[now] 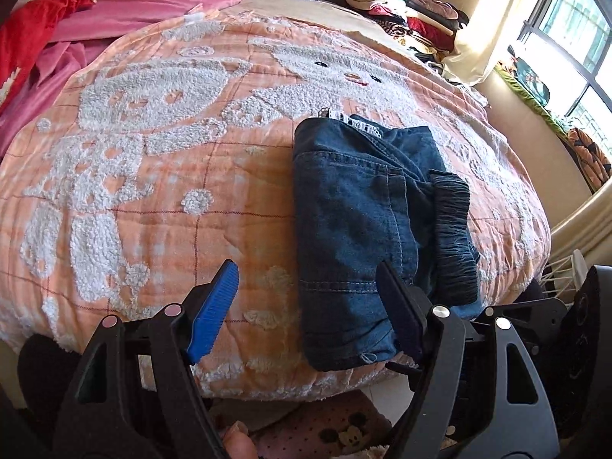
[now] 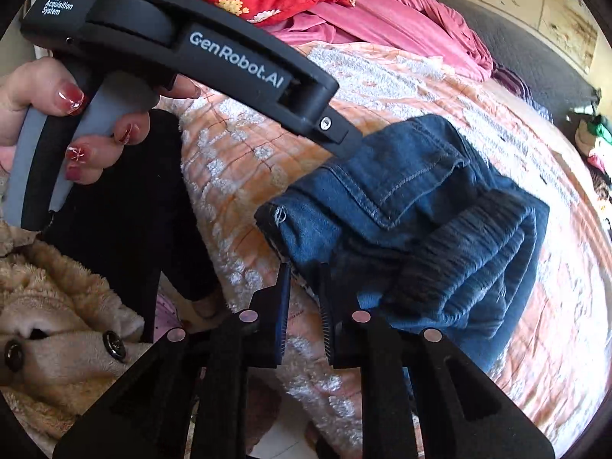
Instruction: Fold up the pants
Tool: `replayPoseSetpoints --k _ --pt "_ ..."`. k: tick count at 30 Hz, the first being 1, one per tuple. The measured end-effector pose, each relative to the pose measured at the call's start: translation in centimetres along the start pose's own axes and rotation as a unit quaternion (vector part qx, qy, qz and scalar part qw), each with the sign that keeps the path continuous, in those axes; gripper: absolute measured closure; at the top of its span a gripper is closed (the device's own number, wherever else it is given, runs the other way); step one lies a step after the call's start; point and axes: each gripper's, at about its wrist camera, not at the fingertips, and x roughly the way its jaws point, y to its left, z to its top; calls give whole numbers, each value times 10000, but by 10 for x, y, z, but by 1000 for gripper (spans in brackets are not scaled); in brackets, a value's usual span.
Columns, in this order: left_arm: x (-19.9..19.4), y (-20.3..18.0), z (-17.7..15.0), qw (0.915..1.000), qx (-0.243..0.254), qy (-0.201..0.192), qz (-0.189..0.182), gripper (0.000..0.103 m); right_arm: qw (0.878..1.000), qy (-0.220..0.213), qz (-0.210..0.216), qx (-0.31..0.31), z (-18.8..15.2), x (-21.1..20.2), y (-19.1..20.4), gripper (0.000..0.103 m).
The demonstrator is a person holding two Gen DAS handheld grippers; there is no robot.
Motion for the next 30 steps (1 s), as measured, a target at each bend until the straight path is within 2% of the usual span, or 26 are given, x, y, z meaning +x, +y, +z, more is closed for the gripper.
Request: replayPoseSetpoints --k 3,6,10,12,16,21,30 --pt "3 -5 4 10000 43 9 3 37 9993 -193 180 283 0 -11 -8 85" --pt "4 -10 9 10000 72 -10 -29 36 9958 -552 252 687 -4 -33 -22 69" --pt "8 -16 15 9999 119 -30 -45 33 9883 -932 57 1208 -11 -60 -48 68" --pt "10 -18 18 9999 143 -32 -45 32 9824 -1070 -64 1532 -16 -69 -63 46" --pt "15 -21 22 9999 162 -26 -20 30 9732 -1042 -399 2010 -23 -71 -94 46" --pt "19 -25 28 9997 216 -49 32 24 9589 -1022 -553 2589 -33 -68 -125 34" --pt "28 -20 38 9999 151 -51 50 19 9486 -976 -658 2937 -41 -66 -140 20"
